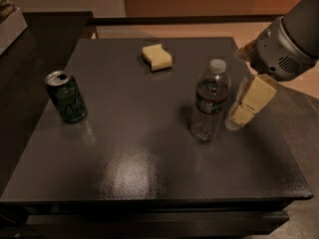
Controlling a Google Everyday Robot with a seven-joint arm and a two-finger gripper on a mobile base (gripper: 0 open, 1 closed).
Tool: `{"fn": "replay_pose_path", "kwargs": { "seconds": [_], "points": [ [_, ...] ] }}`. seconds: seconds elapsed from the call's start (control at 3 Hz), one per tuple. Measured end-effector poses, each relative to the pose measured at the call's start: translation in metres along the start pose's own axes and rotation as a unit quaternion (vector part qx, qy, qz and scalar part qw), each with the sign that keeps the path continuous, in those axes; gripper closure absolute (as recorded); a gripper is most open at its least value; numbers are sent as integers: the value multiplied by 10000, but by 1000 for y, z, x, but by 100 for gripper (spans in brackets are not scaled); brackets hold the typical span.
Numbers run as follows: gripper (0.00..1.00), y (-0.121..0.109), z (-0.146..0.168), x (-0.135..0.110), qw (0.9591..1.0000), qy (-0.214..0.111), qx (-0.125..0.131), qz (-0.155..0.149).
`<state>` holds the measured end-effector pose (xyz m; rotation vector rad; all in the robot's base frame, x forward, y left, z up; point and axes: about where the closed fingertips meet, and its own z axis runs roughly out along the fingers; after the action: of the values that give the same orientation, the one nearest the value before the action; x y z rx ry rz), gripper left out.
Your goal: Move water bottle near green can
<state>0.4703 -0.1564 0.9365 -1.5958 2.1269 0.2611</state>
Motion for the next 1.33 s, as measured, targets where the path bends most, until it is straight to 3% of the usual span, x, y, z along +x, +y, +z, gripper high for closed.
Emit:
{"fn": "replay_pose_path", "kwargs": {
  "seconds": [0.33, 0.67, 1.33],
  "points": [
    [0, 5, 10, -12, 9993, -344, -157, 18],
    [18, 14, 12, -23, 9973, -661, -313, -32],
    [65, 23, 12, -39, 9933, -1016, -543, -73]
  ]
}}
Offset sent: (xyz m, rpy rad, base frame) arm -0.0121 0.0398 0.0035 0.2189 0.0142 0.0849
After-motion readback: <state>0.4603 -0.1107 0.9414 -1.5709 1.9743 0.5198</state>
